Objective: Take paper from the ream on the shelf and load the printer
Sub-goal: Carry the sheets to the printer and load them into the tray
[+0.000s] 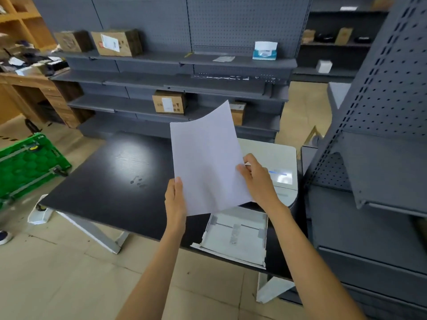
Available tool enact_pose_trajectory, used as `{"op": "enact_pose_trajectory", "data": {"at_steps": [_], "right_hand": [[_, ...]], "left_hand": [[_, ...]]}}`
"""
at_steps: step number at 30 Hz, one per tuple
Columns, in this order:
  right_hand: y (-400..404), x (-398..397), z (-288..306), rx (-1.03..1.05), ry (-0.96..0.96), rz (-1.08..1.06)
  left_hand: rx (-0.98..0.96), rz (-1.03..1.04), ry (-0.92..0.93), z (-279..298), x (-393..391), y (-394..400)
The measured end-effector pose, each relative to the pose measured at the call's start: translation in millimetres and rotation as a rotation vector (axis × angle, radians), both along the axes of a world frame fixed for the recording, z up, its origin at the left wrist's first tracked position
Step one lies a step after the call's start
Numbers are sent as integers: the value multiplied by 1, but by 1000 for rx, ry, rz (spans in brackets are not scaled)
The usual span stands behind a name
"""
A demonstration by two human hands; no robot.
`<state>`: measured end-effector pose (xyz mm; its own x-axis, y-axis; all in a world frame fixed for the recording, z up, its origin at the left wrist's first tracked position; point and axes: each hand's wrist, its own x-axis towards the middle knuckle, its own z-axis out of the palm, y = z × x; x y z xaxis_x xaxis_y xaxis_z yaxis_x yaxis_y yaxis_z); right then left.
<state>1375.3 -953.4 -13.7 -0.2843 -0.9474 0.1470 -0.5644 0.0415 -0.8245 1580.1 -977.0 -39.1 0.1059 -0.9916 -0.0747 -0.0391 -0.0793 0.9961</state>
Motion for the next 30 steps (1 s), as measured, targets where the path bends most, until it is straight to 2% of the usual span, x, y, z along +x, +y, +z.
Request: {"op": "enact_pose_trajectory", "data": {"at_steps": [7,17,21,30], "right_hand": [[2,-7,-2,18,-30,-110],[25,36,-20,90,-19,-311],[39,55,-39,142,-11,-376],[95,87,-105,303,-137,-511]], "left_hand": [[20,-152,26,1,-5,-17],[79,-313,-32,-15,36,-30],[140,-365,-65,-31,56,-27],[282,-564,-205,-66,90,5]]}}
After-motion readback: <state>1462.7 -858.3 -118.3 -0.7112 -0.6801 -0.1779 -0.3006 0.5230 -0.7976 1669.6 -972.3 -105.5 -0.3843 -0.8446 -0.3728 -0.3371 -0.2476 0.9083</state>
